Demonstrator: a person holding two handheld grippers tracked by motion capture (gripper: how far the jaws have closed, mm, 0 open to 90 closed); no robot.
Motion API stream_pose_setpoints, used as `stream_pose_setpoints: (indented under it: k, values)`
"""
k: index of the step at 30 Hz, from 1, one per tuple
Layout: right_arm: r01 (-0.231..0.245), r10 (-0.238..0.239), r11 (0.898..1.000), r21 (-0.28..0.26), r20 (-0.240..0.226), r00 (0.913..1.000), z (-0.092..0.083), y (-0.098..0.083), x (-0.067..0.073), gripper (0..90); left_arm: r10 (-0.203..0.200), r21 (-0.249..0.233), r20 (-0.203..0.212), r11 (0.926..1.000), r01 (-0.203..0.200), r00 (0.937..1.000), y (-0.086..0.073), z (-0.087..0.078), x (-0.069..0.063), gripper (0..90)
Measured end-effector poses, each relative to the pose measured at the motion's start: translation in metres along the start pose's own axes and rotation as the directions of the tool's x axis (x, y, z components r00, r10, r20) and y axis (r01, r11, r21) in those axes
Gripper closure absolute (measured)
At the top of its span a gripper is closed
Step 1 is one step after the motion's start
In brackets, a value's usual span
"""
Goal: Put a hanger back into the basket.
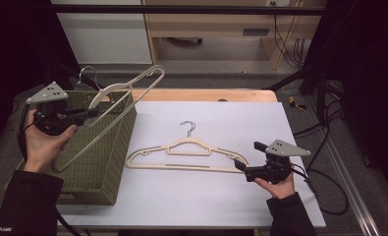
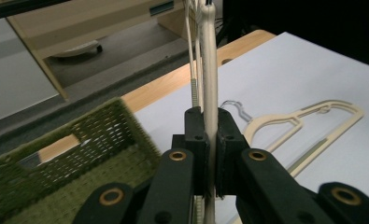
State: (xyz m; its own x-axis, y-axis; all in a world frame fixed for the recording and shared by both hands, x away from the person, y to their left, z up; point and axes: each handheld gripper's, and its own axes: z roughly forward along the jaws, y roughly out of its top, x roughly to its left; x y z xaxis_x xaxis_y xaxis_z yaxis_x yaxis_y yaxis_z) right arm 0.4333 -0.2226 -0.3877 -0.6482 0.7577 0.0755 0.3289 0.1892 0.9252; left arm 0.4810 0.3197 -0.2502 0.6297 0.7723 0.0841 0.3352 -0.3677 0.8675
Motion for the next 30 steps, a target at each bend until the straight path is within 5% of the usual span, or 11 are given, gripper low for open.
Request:
stream_pose_setpoints:
  k: [16, 30]
  values:
    - [0.005, -0.005, 1.0, 0.019, -0.008, 1.0, 0.004, -0.001, 0.0, 5.7, -0.081, 0.039, -0.045, 0.9958, 0.083, 0.9957, -0.047, -0.013, 0.056, 86.0]
    - [0.007, -0.006, 1.0, 0.025, -0.01, 0.9999, 0.004, -0.001, 0.0, 5.7, -0.114, 0.077, -0.052, 0.9901, 0.117, 0.9922, -0.079, -0.012, 0.074, 86.0]
